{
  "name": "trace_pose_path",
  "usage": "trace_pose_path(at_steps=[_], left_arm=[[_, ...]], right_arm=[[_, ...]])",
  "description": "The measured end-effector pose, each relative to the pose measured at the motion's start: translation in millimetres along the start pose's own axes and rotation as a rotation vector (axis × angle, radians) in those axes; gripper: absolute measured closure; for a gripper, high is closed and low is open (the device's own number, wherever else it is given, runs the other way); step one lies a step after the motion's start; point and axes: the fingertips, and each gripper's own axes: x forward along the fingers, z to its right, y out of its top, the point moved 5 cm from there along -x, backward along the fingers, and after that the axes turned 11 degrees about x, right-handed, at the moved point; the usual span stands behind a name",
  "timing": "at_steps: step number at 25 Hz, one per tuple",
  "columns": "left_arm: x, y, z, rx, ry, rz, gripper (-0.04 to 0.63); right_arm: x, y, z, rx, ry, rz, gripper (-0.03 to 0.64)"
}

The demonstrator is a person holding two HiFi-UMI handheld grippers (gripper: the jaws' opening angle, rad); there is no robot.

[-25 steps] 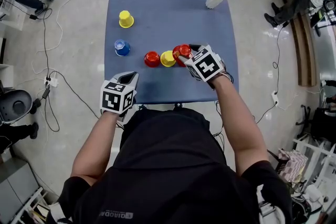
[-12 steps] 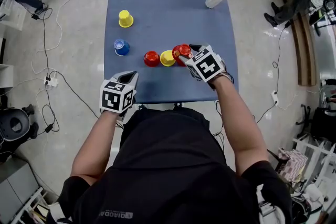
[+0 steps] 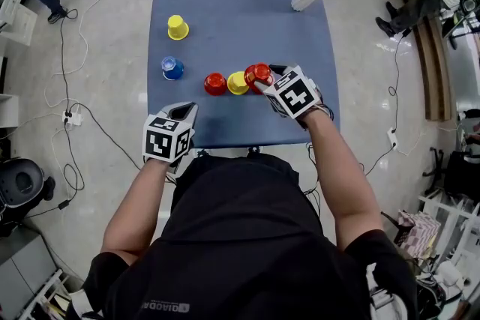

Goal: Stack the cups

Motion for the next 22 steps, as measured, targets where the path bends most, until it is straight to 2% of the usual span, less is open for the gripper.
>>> trace_pose_path(at_steps=[8,11,14,17,22], left_arm=[[-1.4,2.9,-2.1,0.0,0.006,0.005,0.591],[-1.5,4.7,-5.4,0.0,0.014,0.009,0.591],[-1.0,8.6,-6.9,0.006,0.023,0.013,0.591],[-0.4,16.3,-4.2,0.023,0.024,0.027,0.591],[-0.4,27.7,2.4,0.05,0.017,0.052,0.591]], right_arm=[[-26.5,-6.8,2.2,0.009,-0.01,0.017,0.388],[-41.6,-16.8,12.1,0.104,-0.008,0.102,0.388],[-51.4,-31.2,20.3,0.282,0.034,0.225,0.396],[-52.0,-47.9,21.3,0.401,0.055,0.288,0.438],[-44.5,-64.4,10.6,0.429,0.023,0.327,0.607]])
